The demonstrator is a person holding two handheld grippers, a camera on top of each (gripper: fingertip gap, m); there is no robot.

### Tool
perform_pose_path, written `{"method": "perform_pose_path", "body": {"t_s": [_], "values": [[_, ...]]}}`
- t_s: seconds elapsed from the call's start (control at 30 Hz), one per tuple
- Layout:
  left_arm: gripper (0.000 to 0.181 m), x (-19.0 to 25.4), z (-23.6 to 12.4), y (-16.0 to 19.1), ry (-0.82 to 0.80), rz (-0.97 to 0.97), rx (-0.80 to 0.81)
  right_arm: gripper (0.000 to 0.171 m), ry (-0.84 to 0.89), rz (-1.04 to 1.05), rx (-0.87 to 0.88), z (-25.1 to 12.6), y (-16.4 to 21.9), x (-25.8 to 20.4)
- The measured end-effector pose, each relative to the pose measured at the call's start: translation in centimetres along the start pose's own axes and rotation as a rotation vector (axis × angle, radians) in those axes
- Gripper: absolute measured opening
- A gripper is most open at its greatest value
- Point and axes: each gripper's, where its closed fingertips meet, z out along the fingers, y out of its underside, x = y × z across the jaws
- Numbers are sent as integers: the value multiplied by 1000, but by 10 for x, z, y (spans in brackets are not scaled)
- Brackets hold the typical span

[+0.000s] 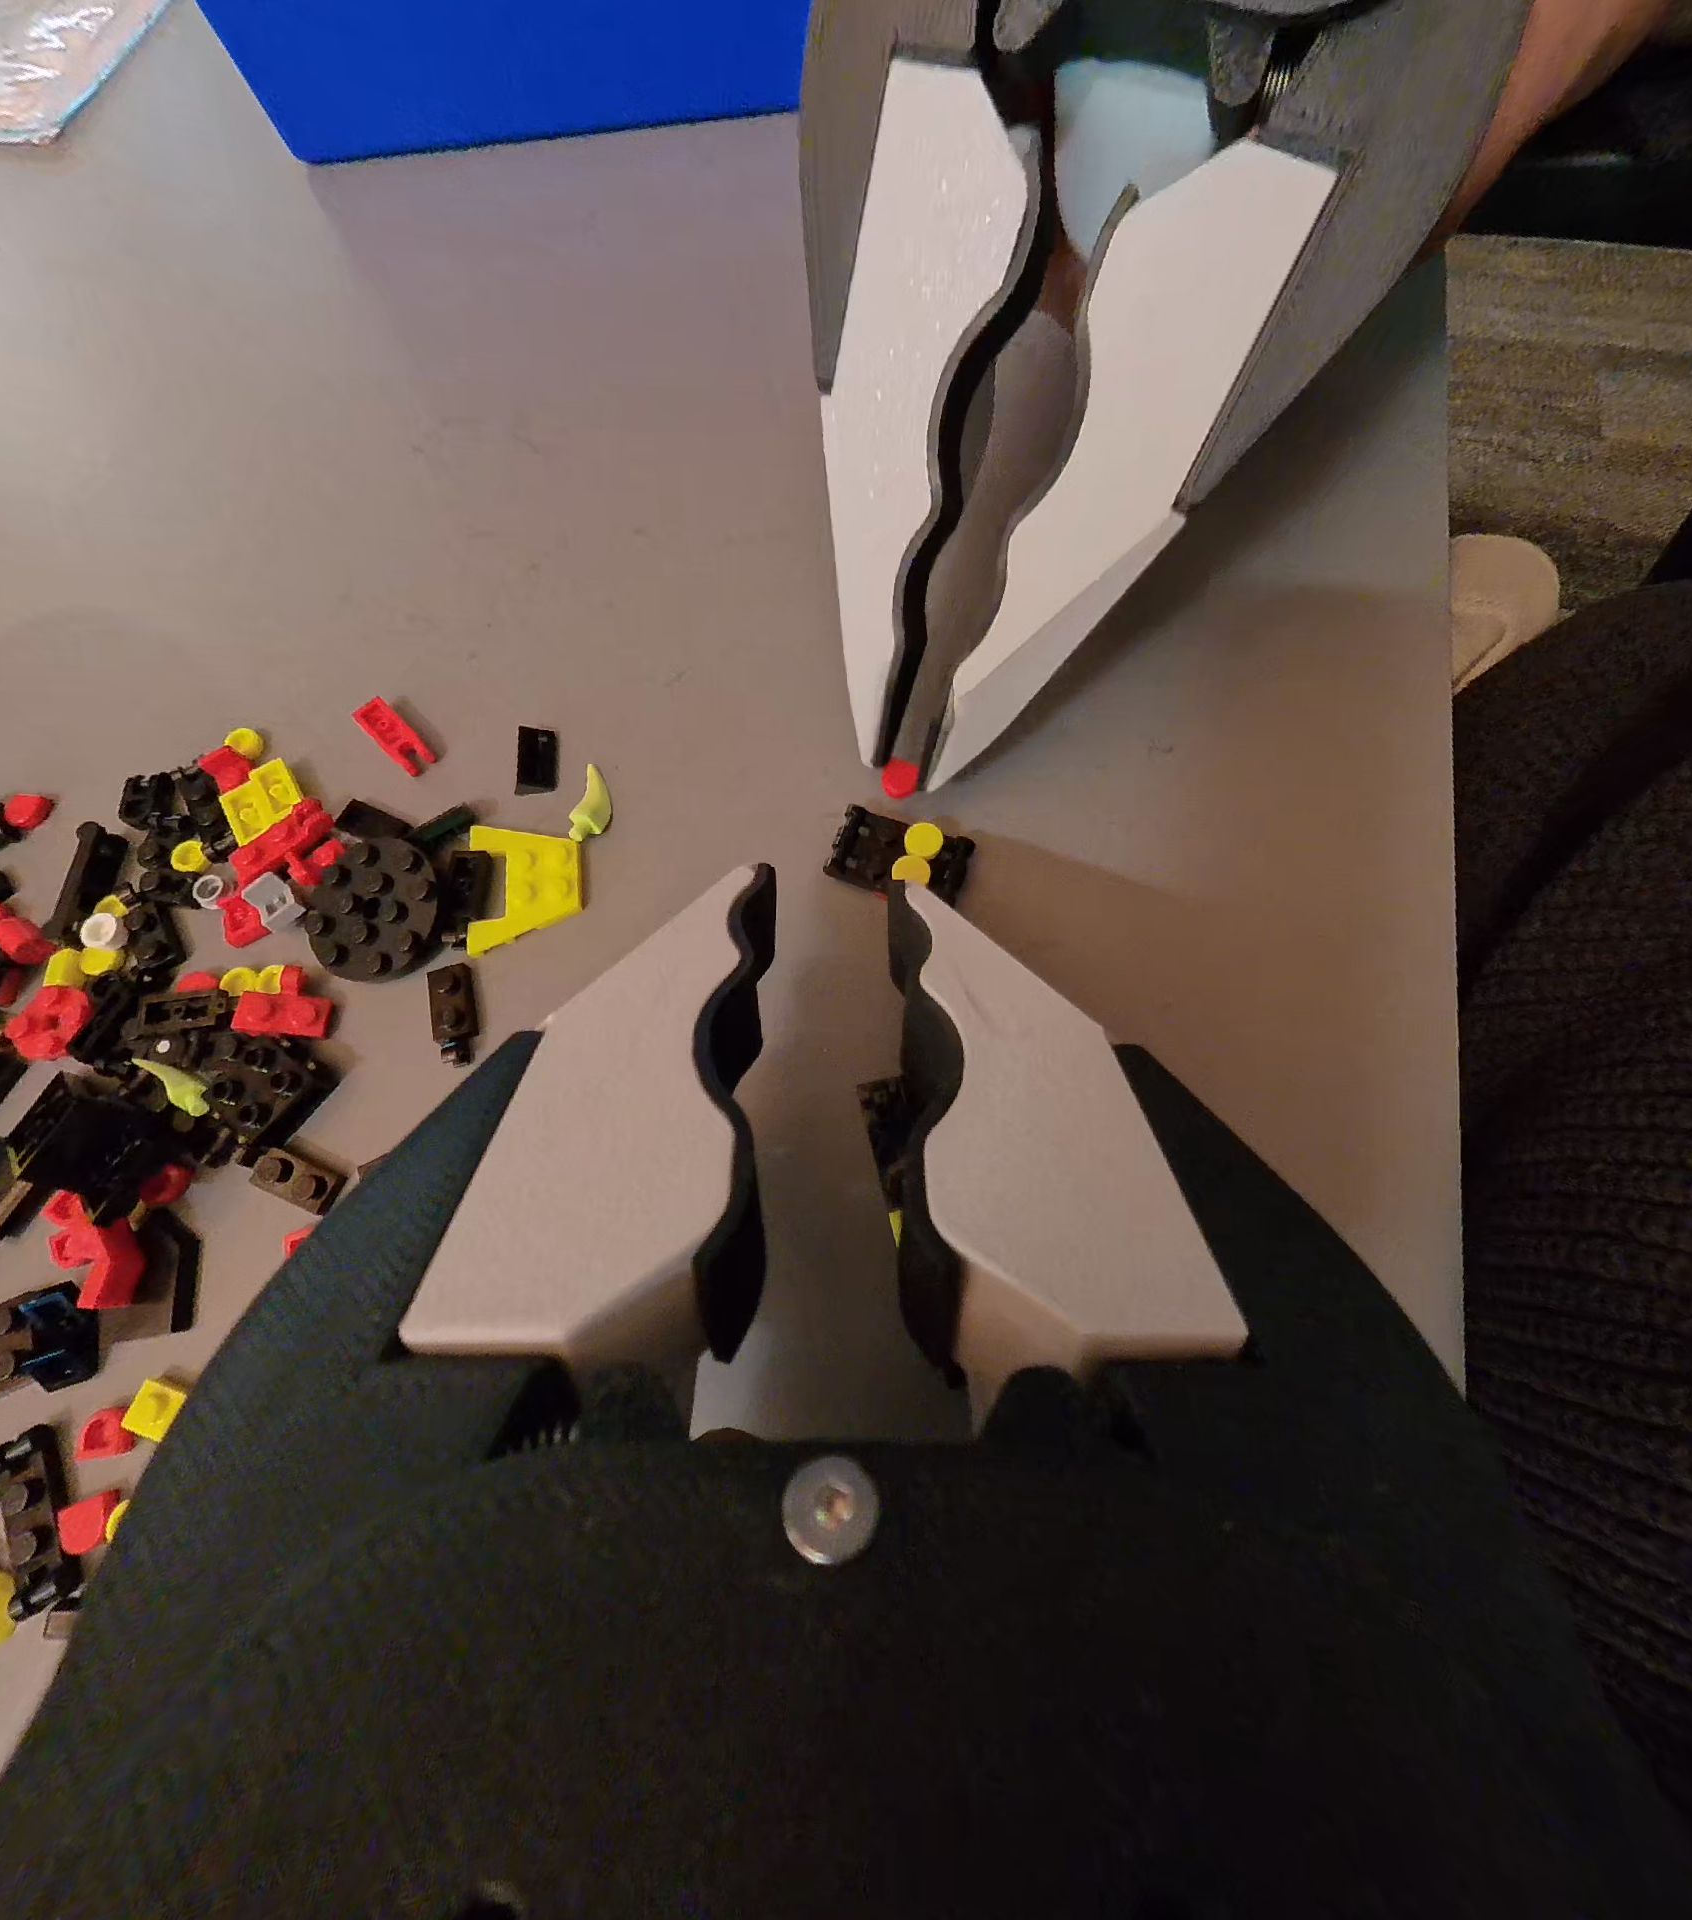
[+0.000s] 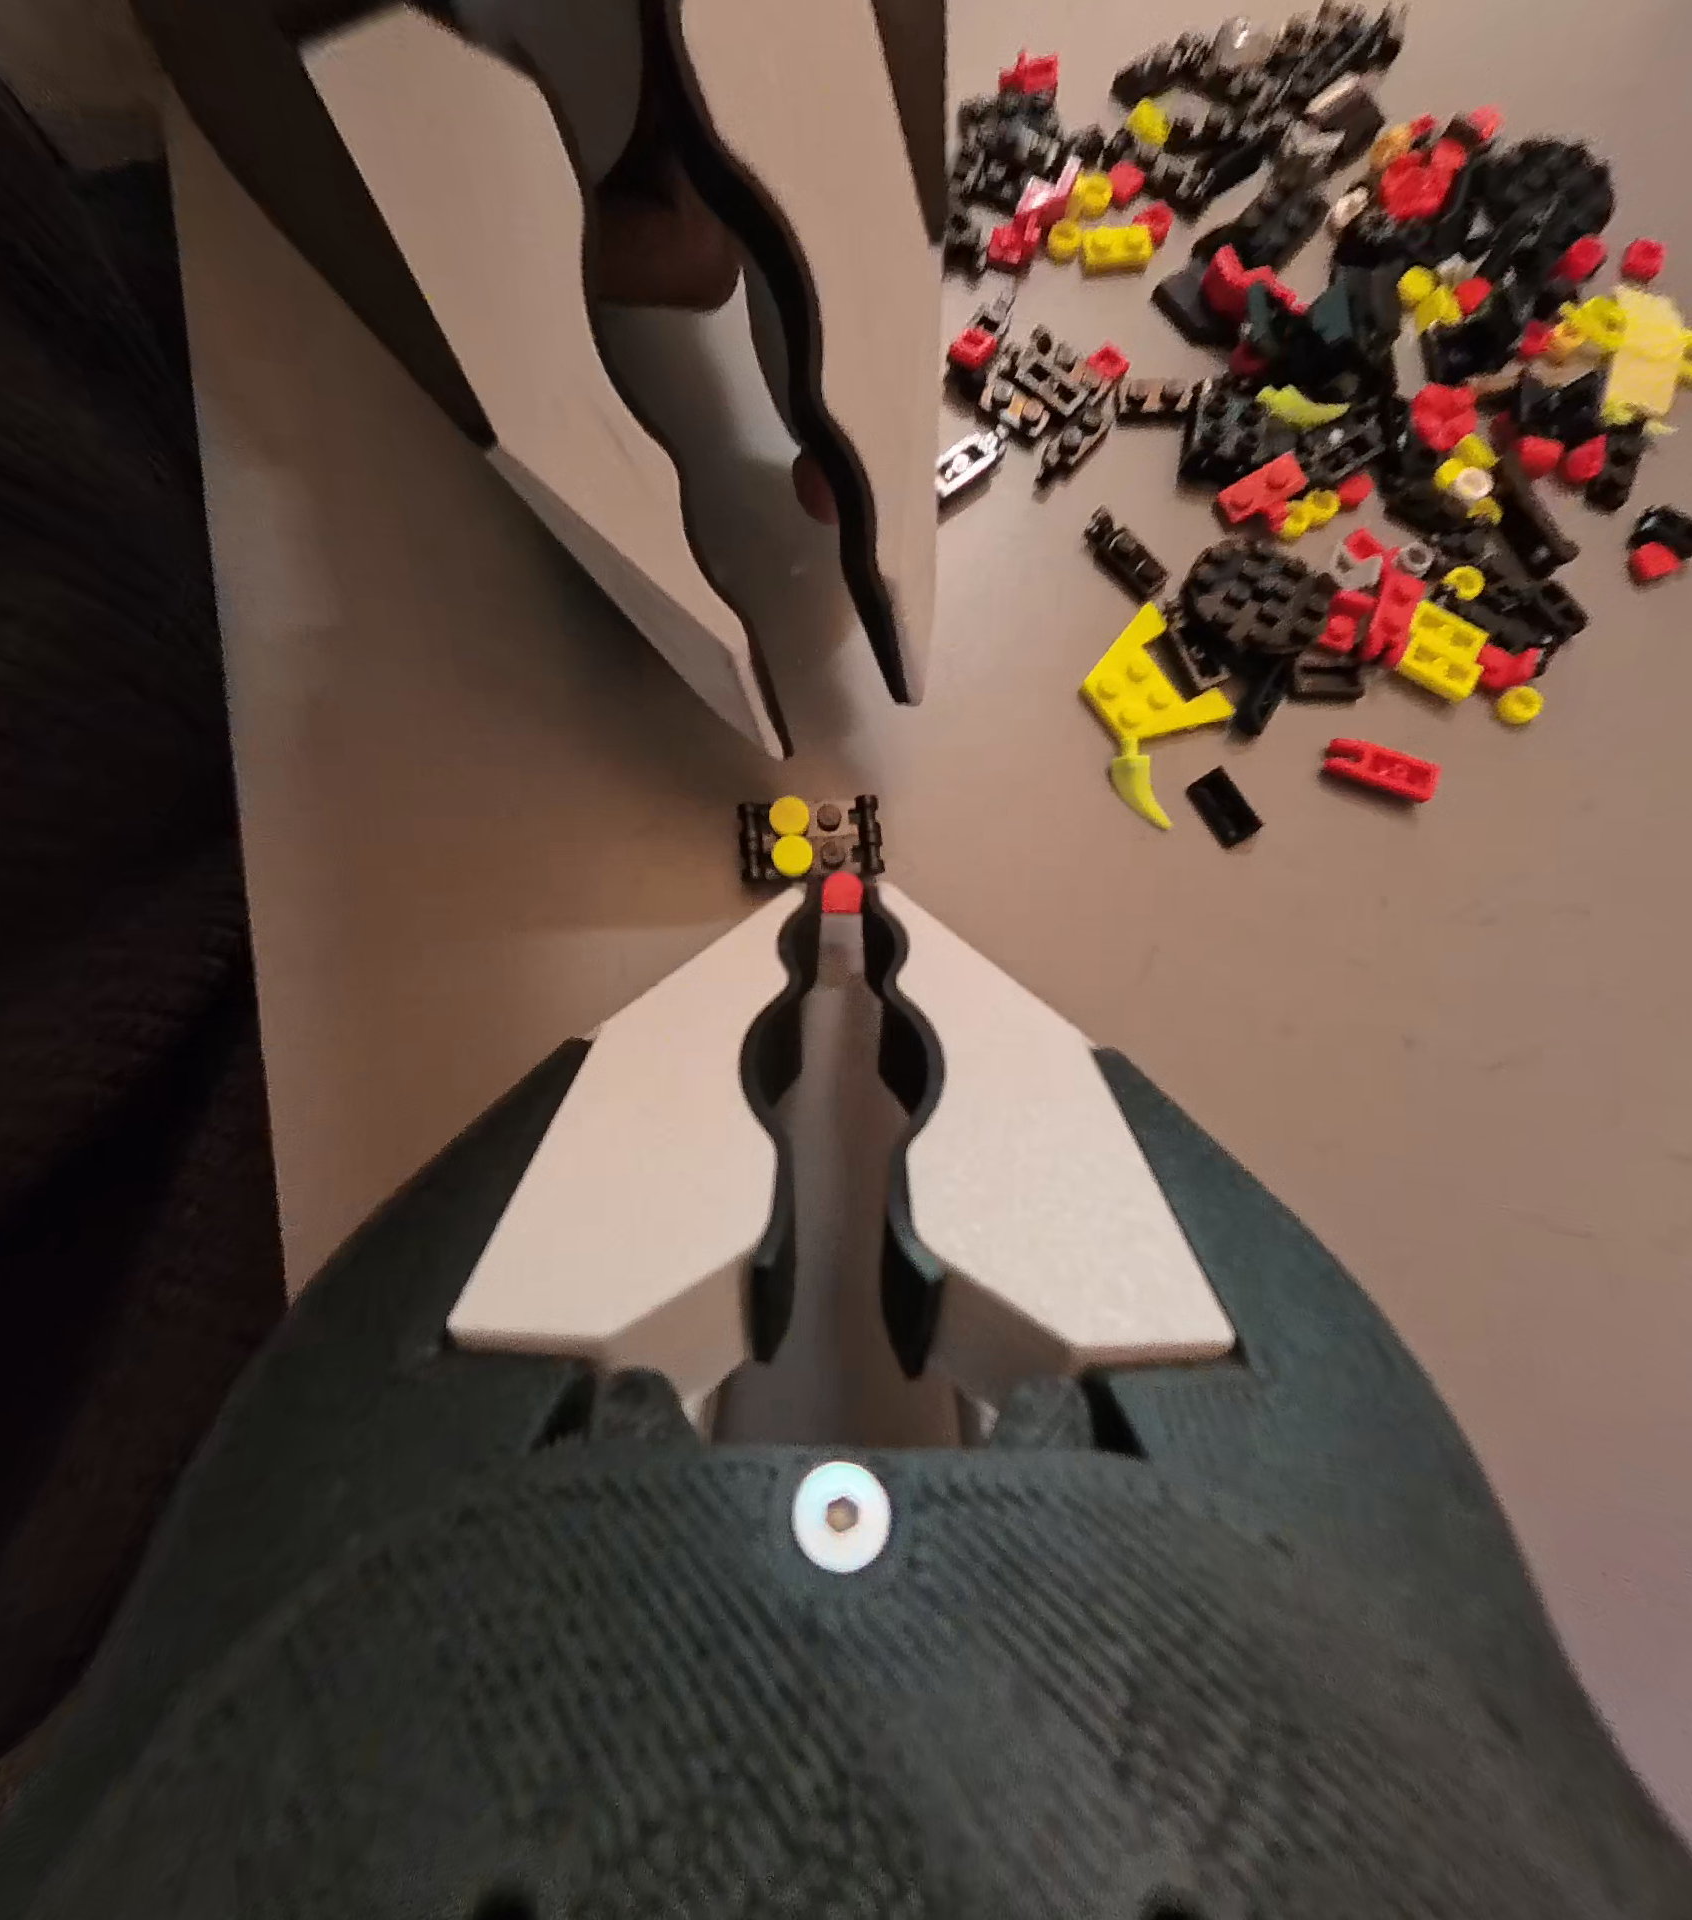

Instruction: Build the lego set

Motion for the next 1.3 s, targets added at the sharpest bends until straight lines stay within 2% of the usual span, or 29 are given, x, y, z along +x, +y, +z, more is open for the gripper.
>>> {"method": "perform_pose_path", "body": {"t_s": [0.03,1.0,1.17,1.3], "values": [[19,0,0,1,1,1,-4,7,2,5,21,-2,-4,1],[20,1,2,3,1,6,-22,9,-8,-22,15,8,-6,-1],[20,1,1,2,1,7,-18,10,16,6,63,-4,-11,6],[20,1,1,2,2,10,-18,11,31,44,44,-15,1,12]]}}
